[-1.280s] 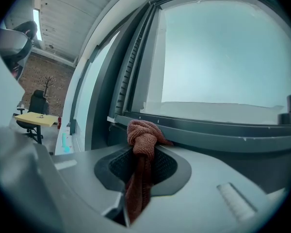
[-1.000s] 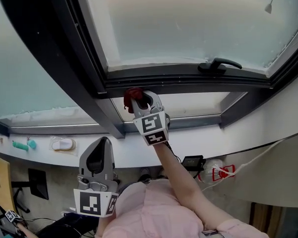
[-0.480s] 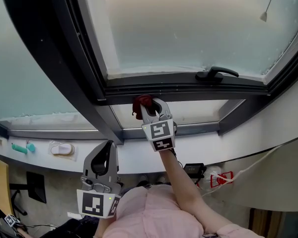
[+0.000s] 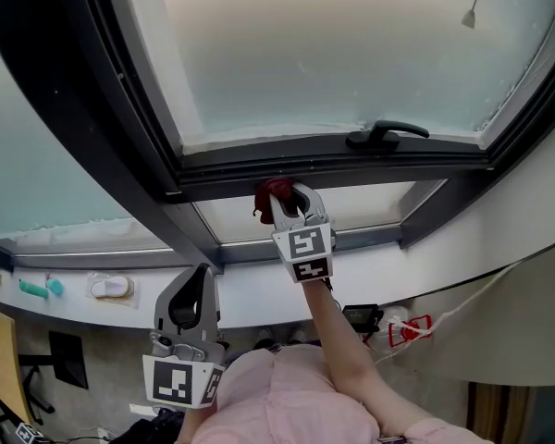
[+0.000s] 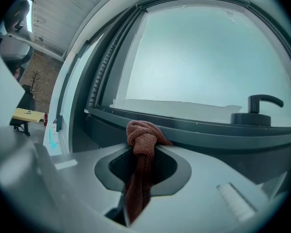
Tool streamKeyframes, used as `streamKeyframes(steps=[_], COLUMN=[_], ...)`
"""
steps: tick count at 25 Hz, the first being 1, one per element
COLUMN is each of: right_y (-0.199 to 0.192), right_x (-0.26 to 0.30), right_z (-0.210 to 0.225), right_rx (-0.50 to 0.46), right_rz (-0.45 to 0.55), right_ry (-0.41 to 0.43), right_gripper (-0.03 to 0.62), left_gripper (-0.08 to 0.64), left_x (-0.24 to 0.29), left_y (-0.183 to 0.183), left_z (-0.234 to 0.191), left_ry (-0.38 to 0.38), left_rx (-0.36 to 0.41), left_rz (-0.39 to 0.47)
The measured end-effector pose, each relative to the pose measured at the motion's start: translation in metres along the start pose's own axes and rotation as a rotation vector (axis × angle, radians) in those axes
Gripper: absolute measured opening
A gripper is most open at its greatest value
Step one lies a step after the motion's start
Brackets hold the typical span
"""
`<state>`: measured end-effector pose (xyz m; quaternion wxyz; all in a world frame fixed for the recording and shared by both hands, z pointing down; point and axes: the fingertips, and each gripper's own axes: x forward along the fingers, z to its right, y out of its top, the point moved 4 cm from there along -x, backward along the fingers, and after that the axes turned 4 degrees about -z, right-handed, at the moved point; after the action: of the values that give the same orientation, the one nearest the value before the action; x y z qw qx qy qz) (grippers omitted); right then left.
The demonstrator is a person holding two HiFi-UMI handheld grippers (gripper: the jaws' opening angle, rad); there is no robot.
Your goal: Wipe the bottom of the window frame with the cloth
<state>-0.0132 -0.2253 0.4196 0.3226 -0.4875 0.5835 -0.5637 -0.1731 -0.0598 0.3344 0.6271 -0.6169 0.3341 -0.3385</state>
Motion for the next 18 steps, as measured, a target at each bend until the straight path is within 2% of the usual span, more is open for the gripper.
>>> streamKeyframes(steps=[8, 13, 18], right_y=[-0.007, -0.007, -0.018], right_x=[-0.012, -0.020, -0.031], right_z=[0.029, 0.041, 0.071], right_rx=[0.002, 0.045, 0.023], right_rz=[-0.004, -0.004, -0.008], right_ry=[-0.047, -0.058, -0.111], right_gripper=[0.069, 0.069, 0.071], left_gripper=[-0.006, -0.006, -0.006], left_x=[0.014, 0.023, 0.031], left_y=[-0.001, 0.000, 0.000], left_z=[0.012, 0.021, 0.027], left_ry=[-0.026, -0.040, -0.045], left_rx=[-0.002, -0.002, -0.002], left_rz=[0.000, 0.002, 0.003])
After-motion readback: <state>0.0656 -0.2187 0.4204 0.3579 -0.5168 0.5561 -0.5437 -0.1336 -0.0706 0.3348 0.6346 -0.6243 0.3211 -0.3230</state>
